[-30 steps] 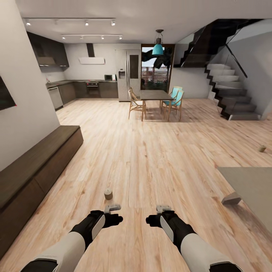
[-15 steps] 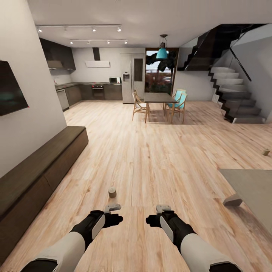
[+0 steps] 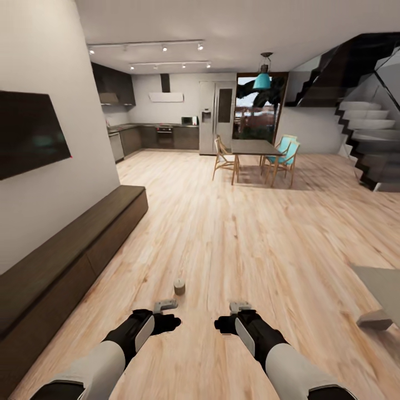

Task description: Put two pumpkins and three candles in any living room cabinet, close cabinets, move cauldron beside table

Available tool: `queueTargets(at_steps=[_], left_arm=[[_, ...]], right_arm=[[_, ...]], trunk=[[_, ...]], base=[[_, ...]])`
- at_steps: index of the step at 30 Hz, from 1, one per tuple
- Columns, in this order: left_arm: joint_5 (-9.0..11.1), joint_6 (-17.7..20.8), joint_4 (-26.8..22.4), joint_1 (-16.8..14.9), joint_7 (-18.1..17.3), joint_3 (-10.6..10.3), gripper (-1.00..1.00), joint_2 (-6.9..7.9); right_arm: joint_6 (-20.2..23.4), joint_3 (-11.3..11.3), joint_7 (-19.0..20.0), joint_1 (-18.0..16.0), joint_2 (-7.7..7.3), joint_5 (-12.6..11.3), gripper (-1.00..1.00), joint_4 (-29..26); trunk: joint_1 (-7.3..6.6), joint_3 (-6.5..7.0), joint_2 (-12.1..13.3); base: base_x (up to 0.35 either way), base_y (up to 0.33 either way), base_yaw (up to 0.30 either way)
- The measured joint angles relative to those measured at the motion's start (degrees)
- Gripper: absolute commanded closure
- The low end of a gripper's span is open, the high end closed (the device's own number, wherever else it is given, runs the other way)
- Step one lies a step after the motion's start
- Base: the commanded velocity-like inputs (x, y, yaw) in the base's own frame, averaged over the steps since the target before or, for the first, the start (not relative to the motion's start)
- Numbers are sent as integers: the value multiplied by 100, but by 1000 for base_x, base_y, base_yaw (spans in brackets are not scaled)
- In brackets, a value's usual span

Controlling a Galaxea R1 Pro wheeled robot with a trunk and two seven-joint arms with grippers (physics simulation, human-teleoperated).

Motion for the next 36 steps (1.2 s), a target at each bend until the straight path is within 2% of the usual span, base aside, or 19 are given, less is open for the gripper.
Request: queueTargets(at_steps=[11,21,36], left_arm=[[0,-1,1,-1,-2,-2,-100,1],[0,-1,-1,-1,-1,-2,-100,-2],[0,-1,-1,-2,0,-2,-100,-3]], right_arm=[[0,12,0,0,0,5,-100,-1],[0,12,0,0,0,4,-100,4],[-1,9,0,0,0,6,-100,0]], trunk=[[1,57,0],[3,111,0],[3,196,1]], base=[[255,-66,244],[43,-172,244],[23,-16,238]])
